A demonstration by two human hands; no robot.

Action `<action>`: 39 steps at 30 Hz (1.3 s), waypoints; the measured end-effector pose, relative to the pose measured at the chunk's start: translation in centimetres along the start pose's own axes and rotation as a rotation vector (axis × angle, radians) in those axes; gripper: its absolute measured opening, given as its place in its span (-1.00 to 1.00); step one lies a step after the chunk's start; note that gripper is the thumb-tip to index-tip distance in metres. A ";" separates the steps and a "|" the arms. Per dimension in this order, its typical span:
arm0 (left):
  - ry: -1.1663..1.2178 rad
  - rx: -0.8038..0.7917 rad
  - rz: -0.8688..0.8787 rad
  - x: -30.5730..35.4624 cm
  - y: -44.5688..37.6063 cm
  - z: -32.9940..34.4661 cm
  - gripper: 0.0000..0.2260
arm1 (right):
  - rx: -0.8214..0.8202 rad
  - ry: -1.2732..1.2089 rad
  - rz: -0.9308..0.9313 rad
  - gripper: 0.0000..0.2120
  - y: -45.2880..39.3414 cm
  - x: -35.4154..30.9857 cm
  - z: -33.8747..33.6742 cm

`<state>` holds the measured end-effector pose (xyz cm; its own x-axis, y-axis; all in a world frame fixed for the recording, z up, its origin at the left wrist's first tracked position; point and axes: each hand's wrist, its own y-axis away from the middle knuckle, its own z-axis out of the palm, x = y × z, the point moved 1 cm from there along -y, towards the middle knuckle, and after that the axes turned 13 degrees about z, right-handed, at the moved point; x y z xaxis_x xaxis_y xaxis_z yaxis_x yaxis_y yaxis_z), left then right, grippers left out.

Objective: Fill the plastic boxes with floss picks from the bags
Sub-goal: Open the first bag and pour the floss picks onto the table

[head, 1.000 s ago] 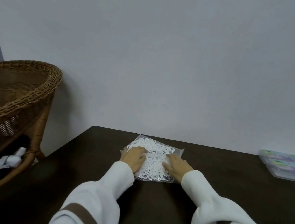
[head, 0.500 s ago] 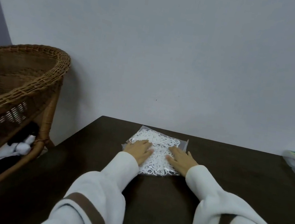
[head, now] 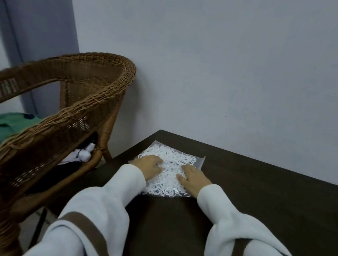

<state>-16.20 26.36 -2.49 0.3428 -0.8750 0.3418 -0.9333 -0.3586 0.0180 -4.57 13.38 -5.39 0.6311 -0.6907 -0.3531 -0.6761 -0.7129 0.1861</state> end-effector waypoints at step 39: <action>0.264 0.451 0.528 22.3 -3.7 2.6 -0.87 | 0.080 -1.457 0.308 -0.70 12.7 17.5 -8.1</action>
<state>-4.85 7.31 2.67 -0.2293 -0.8813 0.4132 -0.8126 -0.0603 -0.5797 0.96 -8.79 -1.82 -0.4288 -0.0495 -0.9020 -0.7580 -0.5235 0.3890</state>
